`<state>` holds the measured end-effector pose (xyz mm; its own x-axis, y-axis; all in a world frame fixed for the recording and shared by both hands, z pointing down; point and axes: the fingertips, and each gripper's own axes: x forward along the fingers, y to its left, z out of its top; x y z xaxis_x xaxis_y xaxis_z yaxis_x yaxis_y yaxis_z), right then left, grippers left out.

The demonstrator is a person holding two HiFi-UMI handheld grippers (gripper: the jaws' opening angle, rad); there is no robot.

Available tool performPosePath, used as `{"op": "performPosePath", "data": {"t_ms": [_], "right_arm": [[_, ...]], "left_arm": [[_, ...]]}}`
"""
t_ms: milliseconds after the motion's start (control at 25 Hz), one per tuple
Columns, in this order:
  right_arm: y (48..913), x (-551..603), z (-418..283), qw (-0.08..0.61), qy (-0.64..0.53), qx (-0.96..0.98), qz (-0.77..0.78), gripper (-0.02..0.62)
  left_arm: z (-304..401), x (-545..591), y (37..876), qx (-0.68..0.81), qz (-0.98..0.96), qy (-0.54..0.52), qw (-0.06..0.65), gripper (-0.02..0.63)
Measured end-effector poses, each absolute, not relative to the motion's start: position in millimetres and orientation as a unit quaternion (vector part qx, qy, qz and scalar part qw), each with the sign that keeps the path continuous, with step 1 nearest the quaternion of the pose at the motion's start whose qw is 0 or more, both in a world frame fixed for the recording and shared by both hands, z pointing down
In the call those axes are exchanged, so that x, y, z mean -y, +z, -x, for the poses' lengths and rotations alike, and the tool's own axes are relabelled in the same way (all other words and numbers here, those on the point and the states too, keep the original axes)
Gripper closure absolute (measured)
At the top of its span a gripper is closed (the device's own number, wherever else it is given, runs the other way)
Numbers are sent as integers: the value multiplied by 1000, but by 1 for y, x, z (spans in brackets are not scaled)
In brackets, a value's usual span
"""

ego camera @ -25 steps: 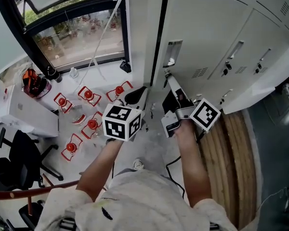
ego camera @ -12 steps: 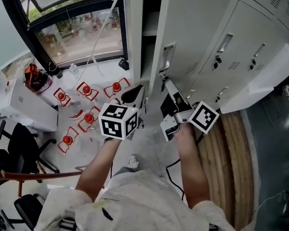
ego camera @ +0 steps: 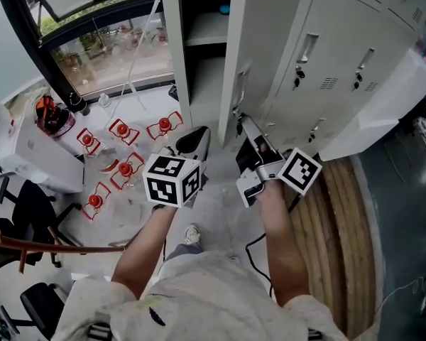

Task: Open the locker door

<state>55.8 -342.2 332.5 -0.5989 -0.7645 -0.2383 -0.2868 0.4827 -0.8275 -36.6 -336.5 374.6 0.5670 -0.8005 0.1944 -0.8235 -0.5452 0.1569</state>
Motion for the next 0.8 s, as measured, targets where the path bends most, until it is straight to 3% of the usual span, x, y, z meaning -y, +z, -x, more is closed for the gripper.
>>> {"op": "performPosePath", "data": {"t_ms": [800], "right_arm": [[334,310,-175,335,-385,-789,344,549]], "left_arm": [[-57,288,375,450,-885,64,101,600]]}}
